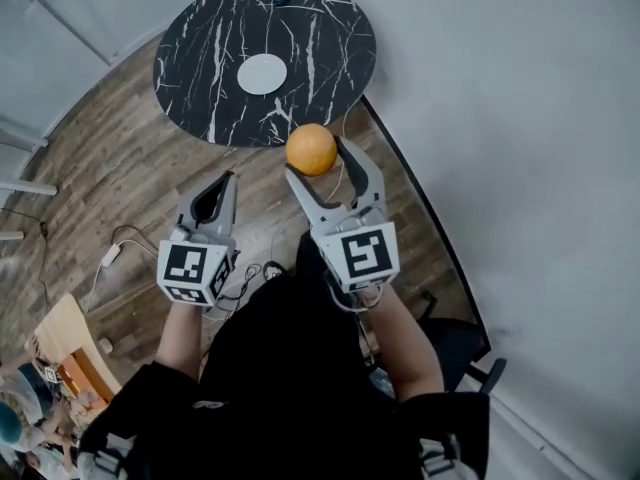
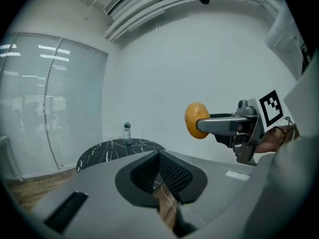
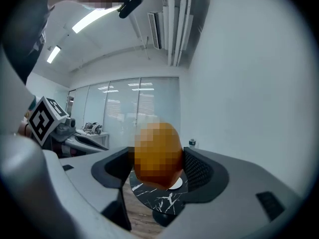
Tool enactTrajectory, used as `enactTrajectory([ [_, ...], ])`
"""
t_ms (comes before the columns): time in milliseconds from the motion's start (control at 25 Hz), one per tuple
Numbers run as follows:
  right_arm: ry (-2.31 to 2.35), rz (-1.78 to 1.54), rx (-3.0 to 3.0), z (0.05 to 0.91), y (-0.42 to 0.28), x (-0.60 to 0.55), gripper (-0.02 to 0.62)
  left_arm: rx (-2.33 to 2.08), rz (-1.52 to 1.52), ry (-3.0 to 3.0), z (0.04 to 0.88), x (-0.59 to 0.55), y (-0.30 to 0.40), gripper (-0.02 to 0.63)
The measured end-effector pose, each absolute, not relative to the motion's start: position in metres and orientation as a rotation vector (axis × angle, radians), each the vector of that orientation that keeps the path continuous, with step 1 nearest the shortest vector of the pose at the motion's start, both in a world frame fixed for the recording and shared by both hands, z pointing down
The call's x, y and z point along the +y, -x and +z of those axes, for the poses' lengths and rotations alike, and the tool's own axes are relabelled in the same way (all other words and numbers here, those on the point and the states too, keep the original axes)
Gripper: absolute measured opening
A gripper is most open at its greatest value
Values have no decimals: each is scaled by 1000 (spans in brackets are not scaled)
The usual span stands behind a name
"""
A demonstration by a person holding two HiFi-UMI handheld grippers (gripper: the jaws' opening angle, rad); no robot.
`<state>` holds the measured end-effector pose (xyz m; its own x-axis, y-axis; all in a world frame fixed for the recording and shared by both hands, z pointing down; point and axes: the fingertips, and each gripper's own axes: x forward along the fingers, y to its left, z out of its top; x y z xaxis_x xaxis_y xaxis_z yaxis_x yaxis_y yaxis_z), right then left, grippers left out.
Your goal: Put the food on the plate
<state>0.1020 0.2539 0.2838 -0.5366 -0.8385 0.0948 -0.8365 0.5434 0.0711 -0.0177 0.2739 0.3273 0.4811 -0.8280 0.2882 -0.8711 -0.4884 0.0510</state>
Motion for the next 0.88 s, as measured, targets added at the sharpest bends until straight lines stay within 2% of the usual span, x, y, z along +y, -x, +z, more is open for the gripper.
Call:
enactTrajectory([
  [560,-1131,75,-2768,322,-135,120,305,-1504,467,-2416,333,141,-26,0],
  [880,-1014,76,-2726,350,-154,93,305,-1520,583,-2344,359,114,-50,0],
])
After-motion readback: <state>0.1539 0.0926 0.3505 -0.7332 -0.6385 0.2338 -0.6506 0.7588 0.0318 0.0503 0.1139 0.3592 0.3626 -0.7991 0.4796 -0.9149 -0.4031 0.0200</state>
